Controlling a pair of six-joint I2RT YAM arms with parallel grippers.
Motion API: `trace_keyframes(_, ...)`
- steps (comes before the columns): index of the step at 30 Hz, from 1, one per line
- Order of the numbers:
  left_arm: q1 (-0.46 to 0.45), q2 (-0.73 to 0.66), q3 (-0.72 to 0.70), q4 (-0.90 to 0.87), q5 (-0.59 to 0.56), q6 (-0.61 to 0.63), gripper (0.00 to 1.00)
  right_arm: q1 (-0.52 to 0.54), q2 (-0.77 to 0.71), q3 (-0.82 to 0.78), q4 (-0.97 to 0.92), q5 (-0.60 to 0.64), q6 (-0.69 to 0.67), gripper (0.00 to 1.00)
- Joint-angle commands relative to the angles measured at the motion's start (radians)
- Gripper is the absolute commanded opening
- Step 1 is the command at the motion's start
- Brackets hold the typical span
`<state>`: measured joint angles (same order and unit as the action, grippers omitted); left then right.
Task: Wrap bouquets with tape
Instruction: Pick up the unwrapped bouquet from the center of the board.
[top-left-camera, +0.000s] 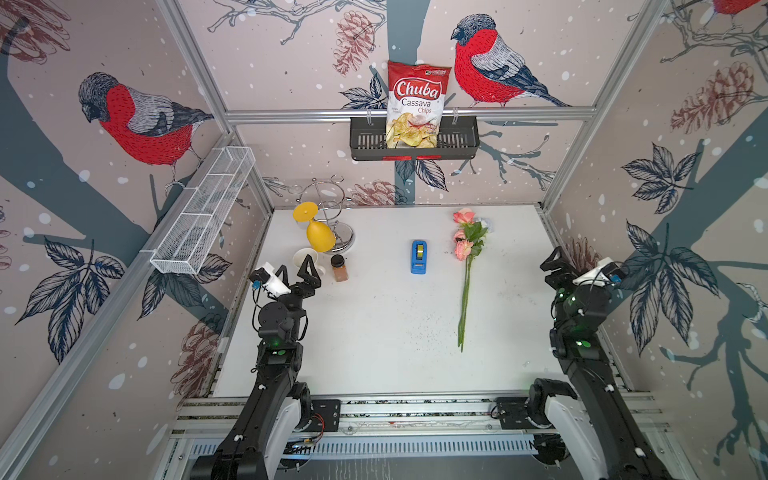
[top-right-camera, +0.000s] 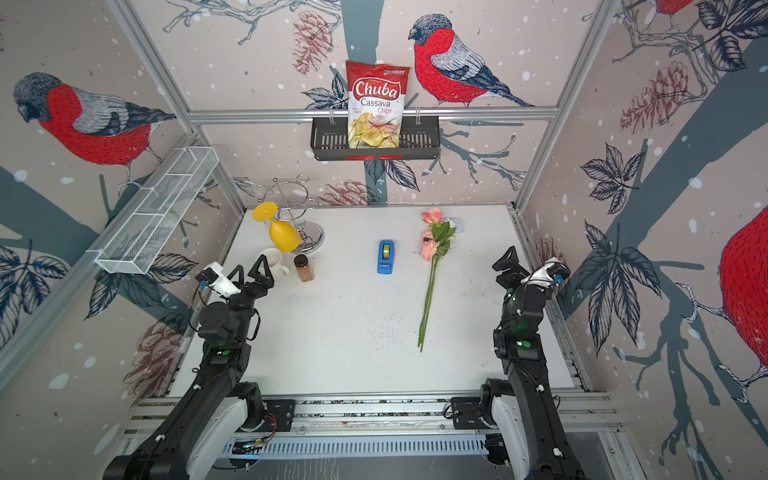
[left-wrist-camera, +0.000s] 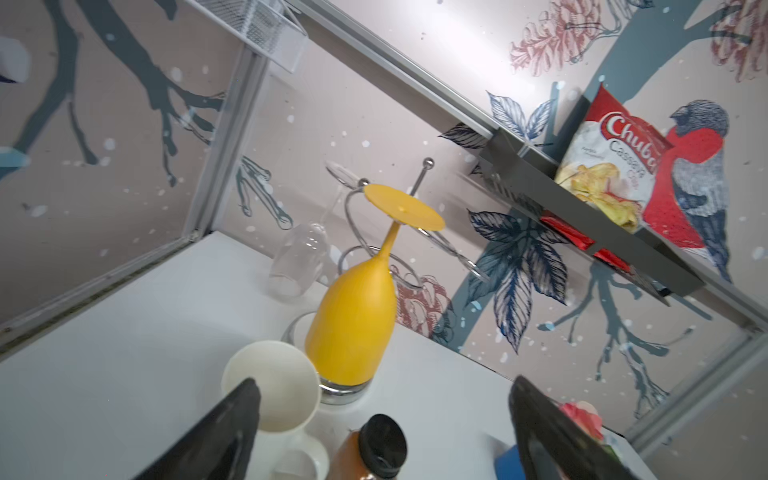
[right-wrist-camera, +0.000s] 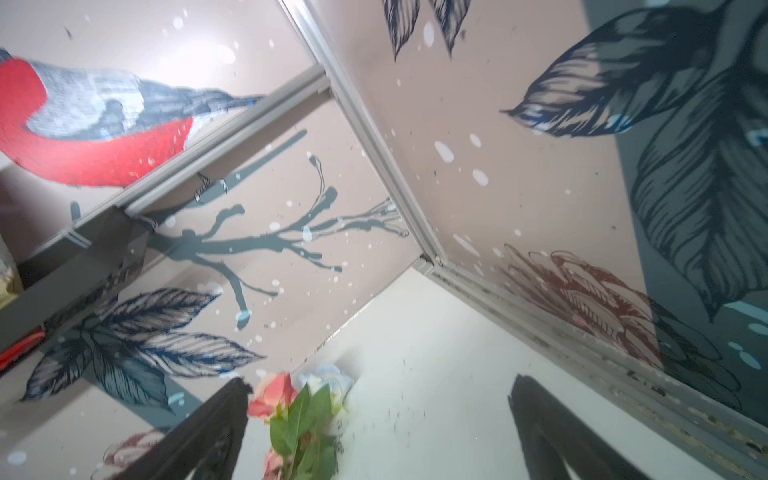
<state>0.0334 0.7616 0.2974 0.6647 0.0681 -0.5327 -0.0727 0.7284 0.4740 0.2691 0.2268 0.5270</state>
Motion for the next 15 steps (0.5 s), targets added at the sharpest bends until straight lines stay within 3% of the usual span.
trace_keyframes(1,-0.059,0.033,0.192,-0.352,0.165,-0.021,0.83,0.022,0.089,0.125,-0.351,-0.183,0.026,0.98)
trace_keyframes(3,-0.160,0.074,0.263,-0.496,0.109,0.000,0.82,0.109,0.164,0.181,-0.404,-0.181,0.018,0.98)
trace_keyframes(7,-0.350,0.138,0.276,-0.582,0.058,0.023,0.85,0.373,0.328,0.265,-0.439,-0.018,-0.005,1.00)
trace_keyframes(11,-0.425,0.166,0.257,-0.609,0.063,0.046,0.87,0.423,0.513,0.317,-0.425,-0.099,0.018,0.93)
trace_keyframes(15,-0.445,0.144,0.233,-0.629,0.042,0.076,0.88,0.455,0.726,0.399,-0.424,-0.090,0.034,0.81)
